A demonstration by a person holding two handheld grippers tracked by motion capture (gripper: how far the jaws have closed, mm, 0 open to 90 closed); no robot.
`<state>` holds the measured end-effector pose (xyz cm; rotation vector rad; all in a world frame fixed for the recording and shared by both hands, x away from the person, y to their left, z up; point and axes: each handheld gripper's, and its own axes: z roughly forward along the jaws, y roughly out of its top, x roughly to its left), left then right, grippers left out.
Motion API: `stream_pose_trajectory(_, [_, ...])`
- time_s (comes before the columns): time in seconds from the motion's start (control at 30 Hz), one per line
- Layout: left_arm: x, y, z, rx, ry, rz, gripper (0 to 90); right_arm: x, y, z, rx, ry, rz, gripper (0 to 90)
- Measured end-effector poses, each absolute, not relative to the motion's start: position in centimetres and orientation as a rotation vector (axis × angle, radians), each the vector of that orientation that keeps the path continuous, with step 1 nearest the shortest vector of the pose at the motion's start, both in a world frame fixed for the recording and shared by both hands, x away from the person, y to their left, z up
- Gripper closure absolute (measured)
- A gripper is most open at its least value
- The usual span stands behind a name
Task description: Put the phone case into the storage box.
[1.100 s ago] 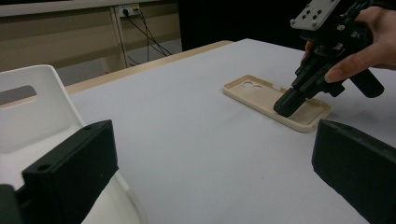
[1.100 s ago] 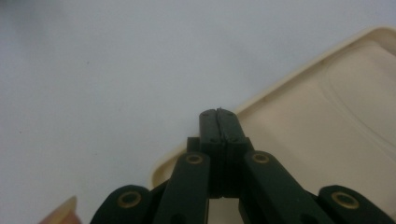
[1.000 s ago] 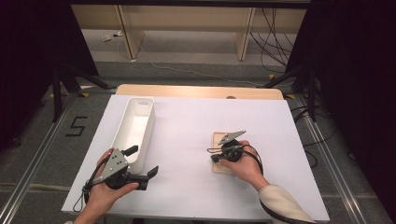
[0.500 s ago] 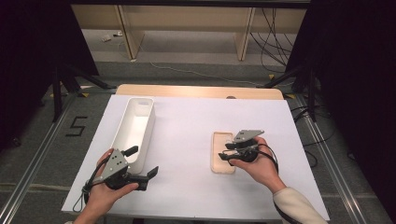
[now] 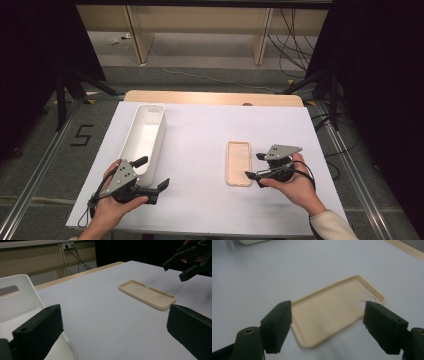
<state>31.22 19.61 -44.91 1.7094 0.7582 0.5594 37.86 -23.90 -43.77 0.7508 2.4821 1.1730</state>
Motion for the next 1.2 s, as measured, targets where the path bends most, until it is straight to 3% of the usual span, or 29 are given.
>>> stream_pose_trajectory(1.2, [31.2, 19.5, -44.8, 1.703, 0.75, 0.556, 0.0, 37.2, -24.9, -43.7, 0.717, 2.481, 1.124, 19.5])
